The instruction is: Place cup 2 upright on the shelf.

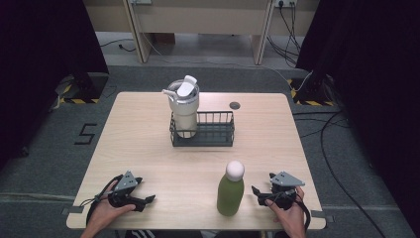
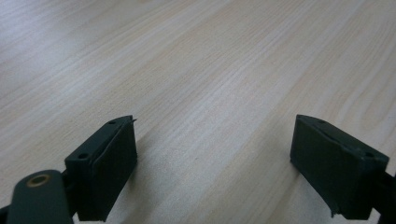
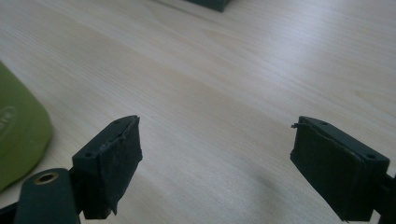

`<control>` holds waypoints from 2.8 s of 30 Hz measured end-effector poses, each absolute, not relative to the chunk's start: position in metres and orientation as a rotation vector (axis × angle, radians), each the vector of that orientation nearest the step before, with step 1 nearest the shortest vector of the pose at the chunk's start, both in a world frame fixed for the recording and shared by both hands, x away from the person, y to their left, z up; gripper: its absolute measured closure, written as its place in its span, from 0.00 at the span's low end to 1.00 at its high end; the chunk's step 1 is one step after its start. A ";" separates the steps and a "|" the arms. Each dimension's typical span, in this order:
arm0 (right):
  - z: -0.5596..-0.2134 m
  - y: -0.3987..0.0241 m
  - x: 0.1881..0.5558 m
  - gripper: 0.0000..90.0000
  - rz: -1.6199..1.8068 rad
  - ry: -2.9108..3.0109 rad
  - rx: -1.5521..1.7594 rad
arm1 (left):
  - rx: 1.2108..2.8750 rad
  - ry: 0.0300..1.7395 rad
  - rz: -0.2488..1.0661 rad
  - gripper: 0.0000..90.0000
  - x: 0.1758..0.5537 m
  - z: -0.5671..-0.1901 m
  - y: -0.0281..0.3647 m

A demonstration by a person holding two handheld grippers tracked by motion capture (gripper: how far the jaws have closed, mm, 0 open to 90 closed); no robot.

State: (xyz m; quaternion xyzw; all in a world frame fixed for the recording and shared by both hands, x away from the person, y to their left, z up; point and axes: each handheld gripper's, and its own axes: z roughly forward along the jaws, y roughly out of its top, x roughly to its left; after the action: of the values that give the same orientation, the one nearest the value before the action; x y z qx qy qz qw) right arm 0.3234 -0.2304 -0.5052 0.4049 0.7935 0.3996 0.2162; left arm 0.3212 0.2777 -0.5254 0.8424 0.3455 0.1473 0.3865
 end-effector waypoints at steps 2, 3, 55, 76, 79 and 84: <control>-0.502 -0.230 0.319 0.18 1.124 2.192 1.096 | 2.144 0.881 0.376 0.15 0.321 -0.525 0.278; -0.501 -0.229 0.317 0.18 1.133 2.190 1.087 | 2.144 0.881 0.376 0.15 0.321 -0.525 0.278; -0.479 -0.184 0.262 0.17 1.531 2.300 0.725 | 2.141 0.888 0.377 0.15 0.322 -0.525 0.278; -0.490 -0.158 0.280 0.18 1.561 2.292 0.695 | 2.142 0.891 0.377 0.15 0.322 -0.525 0.278; -0.491 -0.157 0.282 0.18 1.571 2.288 0.696 | 2.141 0.891 0.377 0.15 0.322 -0.525 0.278; -0.494 -0.153 0.285 0.20 1.592 2.284 0.690 | 2.142 0.891 0.377 0.15 0.322 -0.525 0.278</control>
State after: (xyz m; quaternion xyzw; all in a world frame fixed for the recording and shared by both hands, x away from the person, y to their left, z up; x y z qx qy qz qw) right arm 0.2853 -0.1533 -0.4942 0.2382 0.7890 0.5498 0.1362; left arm 0.3220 0.2781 -0.5253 0.8409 0.3498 0.1482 0.3855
